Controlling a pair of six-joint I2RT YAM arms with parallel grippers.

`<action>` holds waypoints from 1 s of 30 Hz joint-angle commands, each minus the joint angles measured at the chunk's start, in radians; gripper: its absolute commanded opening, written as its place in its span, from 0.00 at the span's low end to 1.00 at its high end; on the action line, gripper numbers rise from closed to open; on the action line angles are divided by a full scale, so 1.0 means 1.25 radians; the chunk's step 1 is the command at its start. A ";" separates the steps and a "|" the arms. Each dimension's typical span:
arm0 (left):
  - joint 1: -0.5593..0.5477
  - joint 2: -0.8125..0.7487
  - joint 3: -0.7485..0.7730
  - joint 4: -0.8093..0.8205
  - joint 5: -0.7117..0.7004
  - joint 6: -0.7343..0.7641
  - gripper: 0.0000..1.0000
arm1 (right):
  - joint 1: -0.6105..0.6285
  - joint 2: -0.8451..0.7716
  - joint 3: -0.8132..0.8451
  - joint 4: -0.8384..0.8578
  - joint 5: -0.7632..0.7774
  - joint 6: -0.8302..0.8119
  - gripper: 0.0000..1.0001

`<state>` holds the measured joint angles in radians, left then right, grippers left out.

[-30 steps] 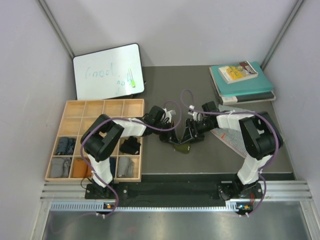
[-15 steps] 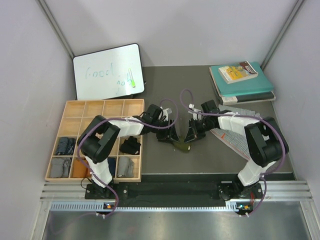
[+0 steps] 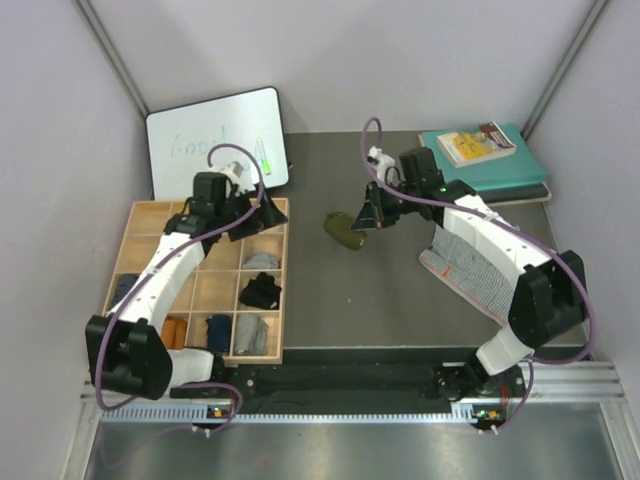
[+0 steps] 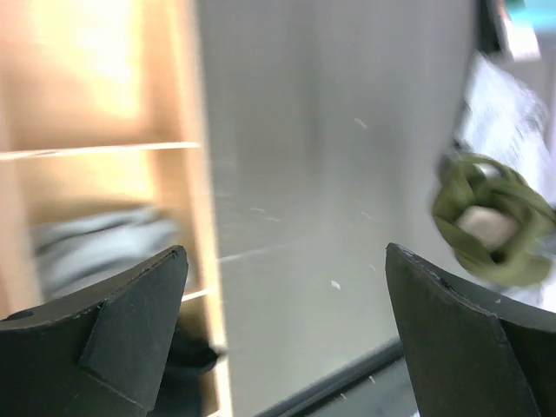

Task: Roll the underwear
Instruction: Pick up the underwear from the center of the board, then place the underwear in the storage box.

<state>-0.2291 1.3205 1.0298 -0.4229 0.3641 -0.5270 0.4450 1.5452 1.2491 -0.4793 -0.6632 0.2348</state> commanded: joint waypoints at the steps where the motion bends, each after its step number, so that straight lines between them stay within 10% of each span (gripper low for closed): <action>1: 0.081 -0.103 0.020 -0.112 -0.094 0.068 0.99 | 0.076 0.060 0.127 0.030 0.022 -0.026 0.00; 17: 0.177 -0.223 0.016 -0.082 -0.583 0.144 0.99 | 0.411 0.412 0.503 0.159 0.115 -0.032 0.00; 30: 0.205 -0.278 -0.011 -0.062 -0.585 0.130 0.99 | 0.550 0.559 0.520 0.297 0.191 -0.114 0.00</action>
<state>0.0303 1.0019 1.0317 -0.5518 -0.3725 -0.3676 1.1172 2.2227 1.8706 -0.2169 -0.4774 0.1677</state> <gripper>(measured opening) 0.990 0.057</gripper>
